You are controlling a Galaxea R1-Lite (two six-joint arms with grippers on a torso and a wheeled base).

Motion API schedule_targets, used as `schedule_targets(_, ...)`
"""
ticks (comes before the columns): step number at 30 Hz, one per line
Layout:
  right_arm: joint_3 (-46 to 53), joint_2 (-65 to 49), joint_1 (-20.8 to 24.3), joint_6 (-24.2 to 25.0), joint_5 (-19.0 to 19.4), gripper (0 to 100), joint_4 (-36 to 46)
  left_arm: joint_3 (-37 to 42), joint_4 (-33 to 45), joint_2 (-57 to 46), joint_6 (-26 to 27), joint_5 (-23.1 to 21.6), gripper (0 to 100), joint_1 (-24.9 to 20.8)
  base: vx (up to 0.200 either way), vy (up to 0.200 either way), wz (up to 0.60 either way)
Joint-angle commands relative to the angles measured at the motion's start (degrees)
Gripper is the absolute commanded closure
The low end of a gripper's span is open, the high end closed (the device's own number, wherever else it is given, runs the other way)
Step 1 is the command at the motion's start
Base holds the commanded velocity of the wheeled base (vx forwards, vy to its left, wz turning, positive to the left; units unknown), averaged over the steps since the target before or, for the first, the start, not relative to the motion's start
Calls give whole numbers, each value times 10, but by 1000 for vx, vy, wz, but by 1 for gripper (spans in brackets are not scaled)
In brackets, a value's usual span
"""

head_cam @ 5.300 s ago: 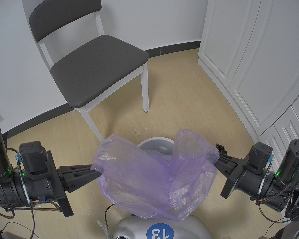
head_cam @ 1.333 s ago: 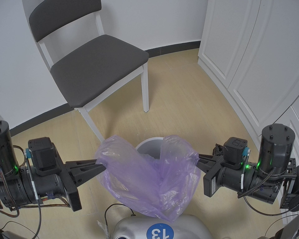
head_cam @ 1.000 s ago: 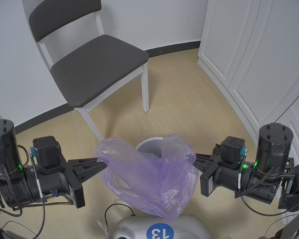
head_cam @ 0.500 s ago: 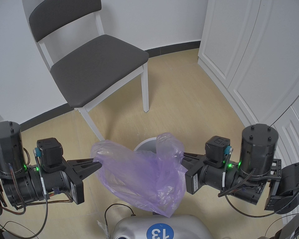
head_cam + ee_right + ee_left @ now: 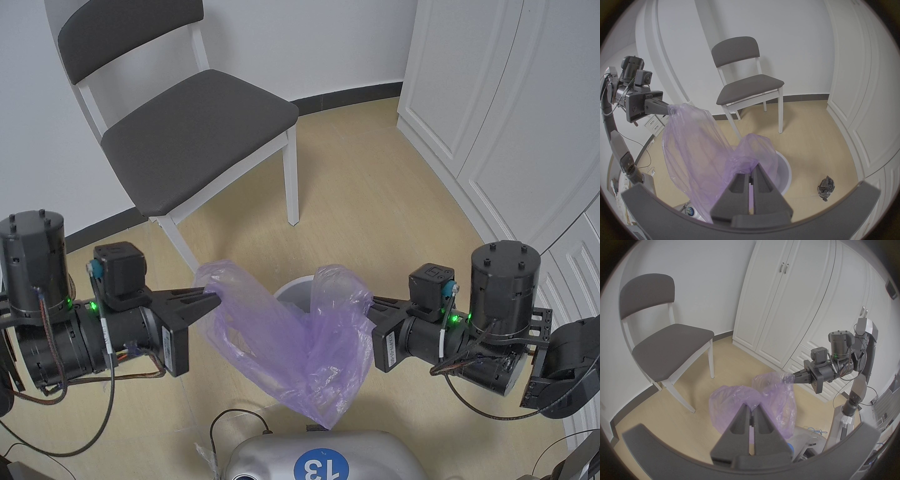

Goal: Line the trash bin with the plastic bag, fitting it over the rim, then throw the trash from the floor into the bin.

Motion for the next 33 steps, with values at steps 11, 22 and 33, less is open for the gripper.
schedule_targets(11,3,20,-62,37,72,100,-4,-61,-46,123,-30,-4,100,-8,0,0,0)
schedule_targets(22,38,87,-83,46,86,100,-113,-59,-81,162,-48,-4,100,-7,0,0,0)
schedule_targets(33,28,129,-105,47,95,100,-117,-62,-134,236,-84,-31,100,13,0,0,0)
